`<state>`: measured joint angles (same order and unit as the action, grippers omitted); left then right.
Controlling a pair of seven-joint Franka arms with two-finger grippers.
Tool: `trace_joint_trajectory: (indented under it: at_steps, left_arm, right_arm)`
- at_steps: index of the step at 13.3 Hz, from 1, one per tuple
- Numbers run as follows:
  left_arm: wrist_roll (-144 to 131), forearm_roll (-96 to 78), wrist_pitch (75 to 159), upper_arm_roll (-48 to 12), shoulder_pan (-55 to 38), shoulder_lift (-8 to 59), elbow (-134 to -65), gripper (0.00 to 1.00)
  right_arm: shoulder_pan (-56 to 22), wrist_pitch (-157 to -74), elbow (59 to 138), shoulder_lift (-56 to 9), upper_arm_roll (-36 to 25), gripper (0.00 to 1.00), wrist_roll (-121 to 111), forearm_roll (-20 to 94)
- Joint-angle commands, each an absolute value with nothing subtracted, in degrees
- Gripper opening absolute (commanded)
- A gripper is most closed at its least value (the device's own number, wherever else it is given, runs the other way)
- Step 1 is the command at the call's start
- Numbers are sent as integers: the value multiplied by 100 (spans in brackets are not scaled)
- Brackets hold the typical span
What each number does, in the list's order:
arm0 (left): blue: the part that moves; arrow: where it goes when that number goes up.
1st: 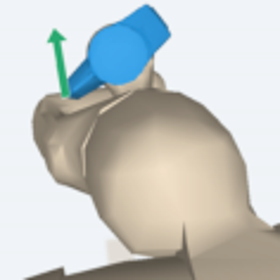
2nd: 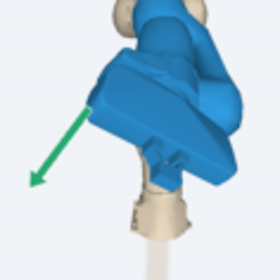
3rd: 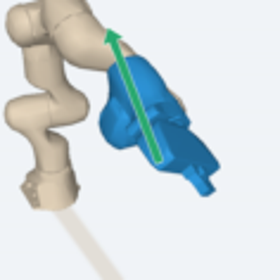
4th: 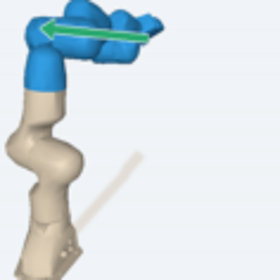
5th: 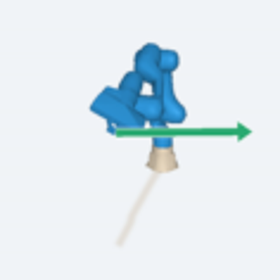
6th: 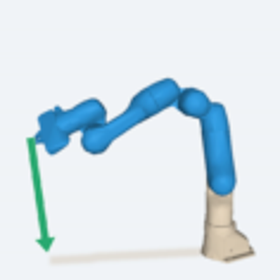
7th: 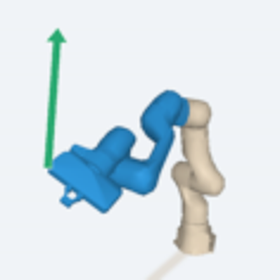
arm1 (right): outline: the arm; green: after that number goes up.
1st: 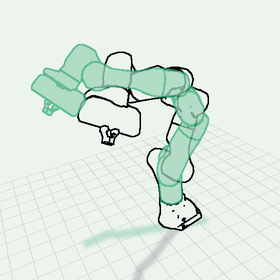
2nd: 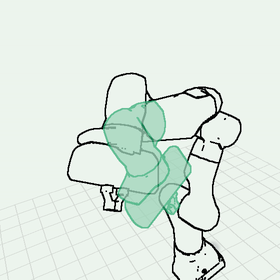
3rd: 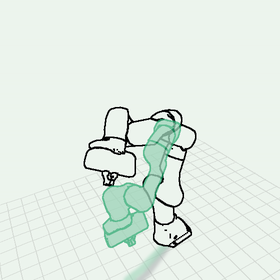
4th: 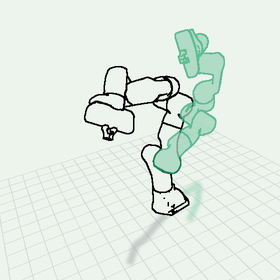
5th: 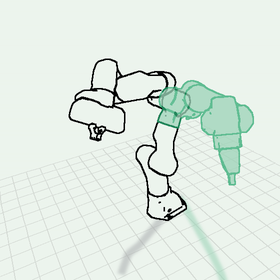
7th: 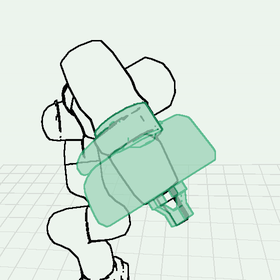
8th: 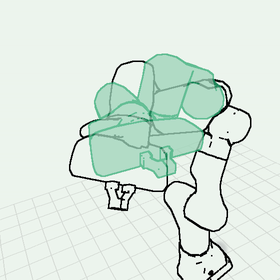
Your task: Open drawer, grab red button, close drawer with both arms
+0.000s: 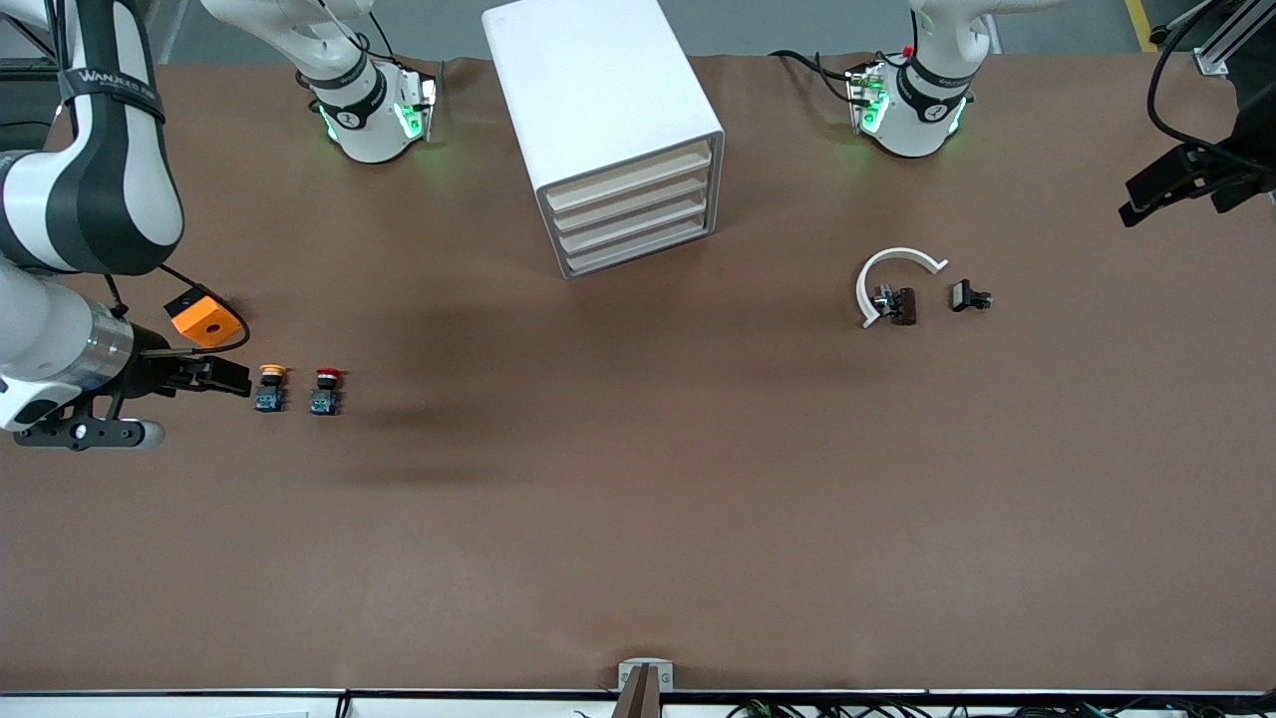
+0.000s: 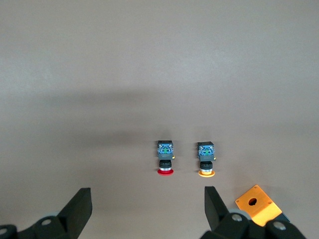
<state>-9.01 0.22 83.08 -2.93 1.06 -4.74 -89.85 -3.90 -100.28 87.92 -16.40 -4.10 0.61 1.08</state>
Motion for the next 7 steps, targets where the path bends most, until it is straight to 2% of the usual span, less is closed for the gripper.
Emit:
trace_joint_trajectory:
  at_steps: [1,7]
  left_arm:
    - [-826,-53,8393,-394,35,-528,-9149,100]
    - [-809,-53,8473,-413,97,-457,-9132,100]
  right_arm:
    - [-369,-9581,8456,-1538,-369,100,140,176]
    - [-475,-9220,8534,-722,-343,100,141,176]
